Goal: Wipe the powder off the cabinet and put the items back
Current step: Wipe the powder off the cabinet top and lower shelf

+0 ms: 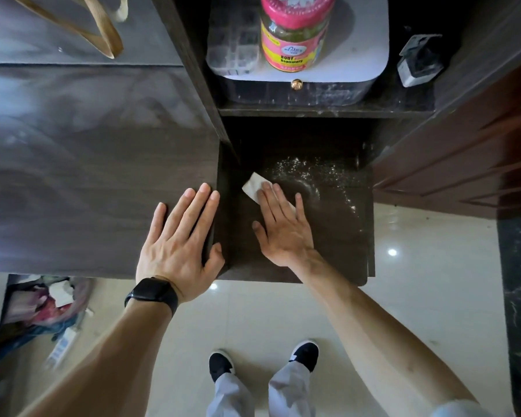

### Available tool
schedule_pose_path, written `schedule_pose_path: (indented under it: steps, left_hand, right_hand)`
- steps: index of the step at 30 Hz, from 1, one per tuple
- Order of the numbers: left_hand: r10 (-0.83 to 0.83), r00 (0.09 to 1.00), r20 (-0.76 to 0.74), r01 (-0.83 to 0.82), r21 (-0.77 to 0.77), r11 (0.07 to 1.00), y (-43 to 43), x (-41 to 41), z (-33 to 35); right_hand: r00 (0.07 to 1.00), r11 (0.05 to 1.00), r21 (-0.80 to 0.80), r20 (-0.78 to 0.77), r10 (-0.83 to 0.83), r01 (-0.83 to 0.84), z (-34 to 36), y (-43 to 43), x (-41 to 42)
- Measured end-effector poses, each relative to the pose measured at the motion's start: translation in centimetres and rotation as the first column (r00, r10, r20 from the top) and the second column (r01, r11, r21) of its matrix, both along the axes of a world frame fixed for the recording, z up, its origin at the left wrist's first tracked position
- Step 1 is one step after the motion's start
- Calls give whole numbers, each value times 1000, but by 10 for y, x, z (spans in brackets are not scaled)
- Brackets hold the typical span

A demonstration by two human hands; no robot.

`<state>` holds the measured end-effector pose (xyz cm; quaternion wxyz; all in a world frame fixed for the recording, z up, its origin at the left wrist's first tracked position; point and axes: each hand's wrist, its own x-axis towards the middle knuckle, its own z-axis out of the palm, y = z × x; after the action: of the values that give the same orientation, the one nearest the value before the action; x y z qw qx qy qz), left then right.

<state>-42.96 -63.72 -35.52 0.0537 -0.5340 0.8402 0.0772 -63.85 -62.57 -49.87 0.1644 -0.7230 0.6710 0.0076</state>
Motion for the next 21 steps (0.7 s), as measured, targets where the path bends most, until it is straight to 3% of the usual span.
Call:
schedule_pose_path:
  steps: [3,10,14,17,19,21]
  left_hand:
    - [-1,1000,7,1,3,1000,0,-1,2]
    - [-6,1000,0,6,-7,1000,-1,-1,1]
    - [-9,1000,-11,9,-10,1000,-1,0,1]
    - [-7,1000,-14,6,-15,1000,-1,2,0]
    - [-11,1000,-14,11,-17,1000,-1,0,-1]
    - [-12,1000,-14,11,-17,1000,-1,1,-2]
  right_hand:
    - [999,998,52,25,-35,34,5,-25,13]
    - [944,935,166,52,-325,313,17,-91,41]
    - [929,929,193,141,-343,314,29,-95,37]
    - [922,948,34,226,-315,316,40,-86,17]
    - [945,950,-83,159,-285,301,43,-85,-4]
    - [983,979,-100,73,-168,175,42,-95,-18]
